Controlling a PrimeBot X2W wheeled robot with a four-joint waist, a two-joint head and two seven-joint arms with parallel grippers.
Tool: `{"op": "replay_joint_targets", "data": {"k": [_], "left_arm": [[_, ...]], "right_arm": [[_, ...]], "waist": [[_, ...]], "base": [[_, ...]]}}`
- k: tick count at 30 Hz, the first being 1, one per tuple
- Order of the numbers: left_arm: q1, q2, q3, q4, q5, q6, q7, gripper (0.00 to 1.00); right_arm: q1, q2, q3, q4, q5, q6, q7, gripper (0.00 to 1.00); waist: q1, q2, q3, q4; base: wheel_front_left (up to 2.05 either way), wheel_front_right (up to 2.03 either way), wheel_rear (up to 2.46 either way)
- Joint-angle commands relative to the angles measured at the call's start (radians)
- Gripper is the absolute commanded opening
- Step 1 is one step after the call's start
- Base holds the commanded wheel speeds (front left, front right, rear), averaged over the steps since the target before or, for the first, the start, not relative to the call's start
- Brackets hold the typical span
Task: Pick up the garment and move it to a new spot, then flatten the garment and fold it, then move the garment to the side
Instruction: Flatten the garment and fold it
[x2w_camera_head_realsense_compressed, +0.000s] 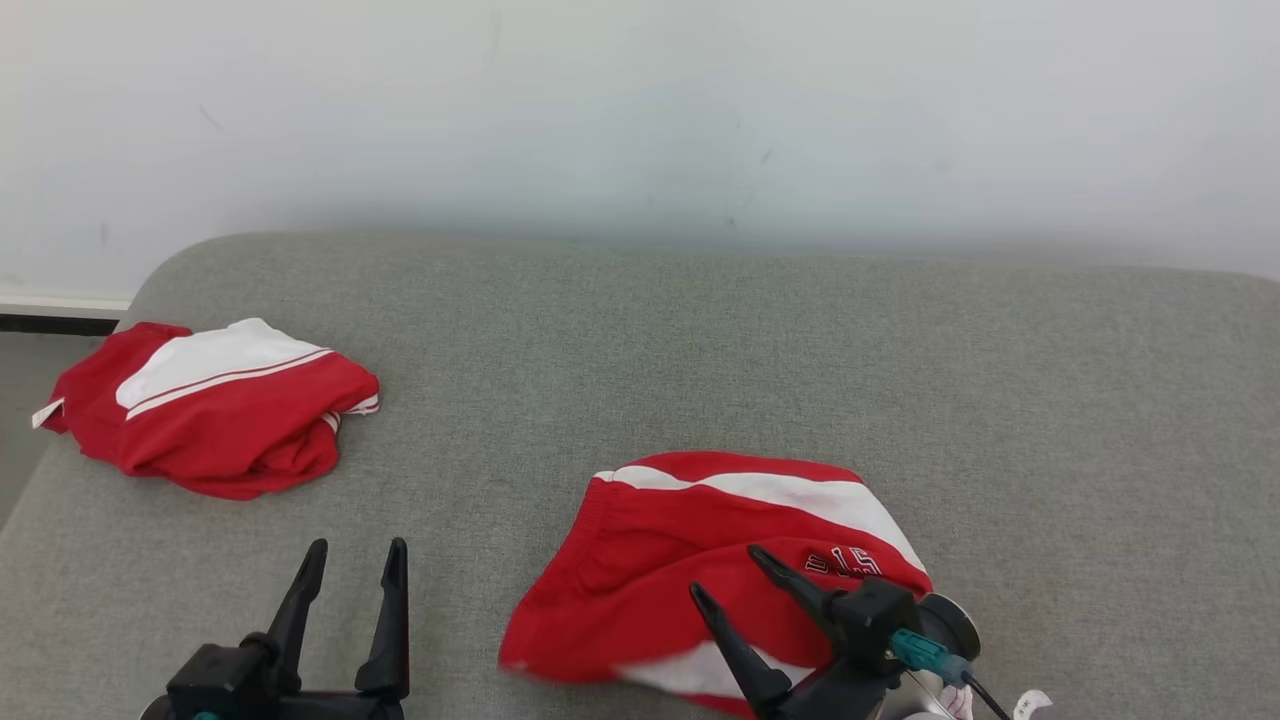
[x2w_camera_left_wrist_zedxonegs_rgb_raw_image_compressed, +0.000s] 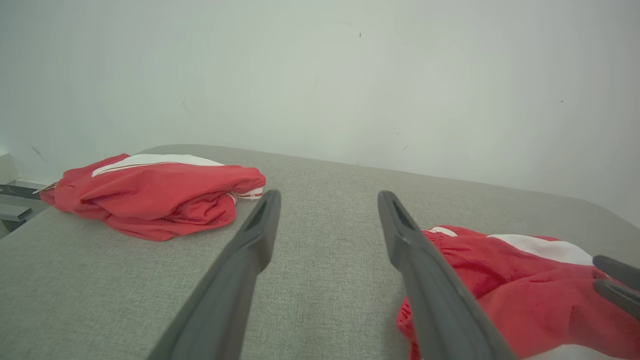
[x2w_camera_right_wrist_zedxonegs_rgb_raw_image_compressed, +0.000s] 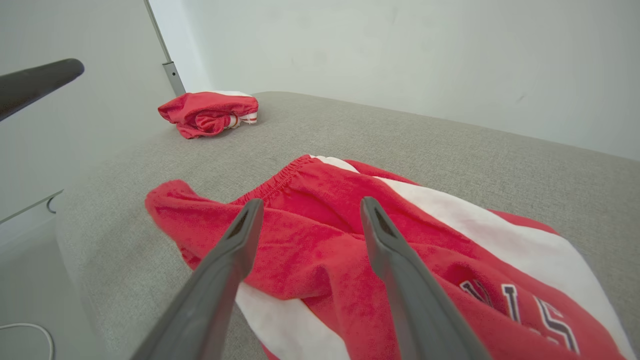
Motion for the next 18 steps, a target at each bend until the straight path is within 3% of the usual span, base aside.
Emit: {"op": "replay_joint_targets", "data": {"k": [1,11,18], "left_arm": [[0.018,0.005,-0.002,-0.002,0.004,0.002,-0.001,1.00],[0.045,0.007,0.027,-0.017,0.002,0.002,-0.001,1.00],[0.063,0.015,0.058,-0.033,0.017,0.002,-0.001,1.00]], "right_arm": [[0.024,-0.014,-0.002,-0.026,0.011,0.001,-0.002,1.00],[0.156,-0.043,-0.229,-0.222,-0.037,0.001,-0.002,1.00],[0.291,-0.033,-0.458,-0.378,-0.114,0.001,-0.001,1.00]], "waist": [[0.0000,0.0000,-0.004,0.000],[0.0000,0.0000,-0.009,-0.015],[0.0000,0.0000,-0.012,-0.058]], "base": [[0.00,0.00,0.00],[0.00,0.00,0.00],[0.00,0.00,0.00]]}}
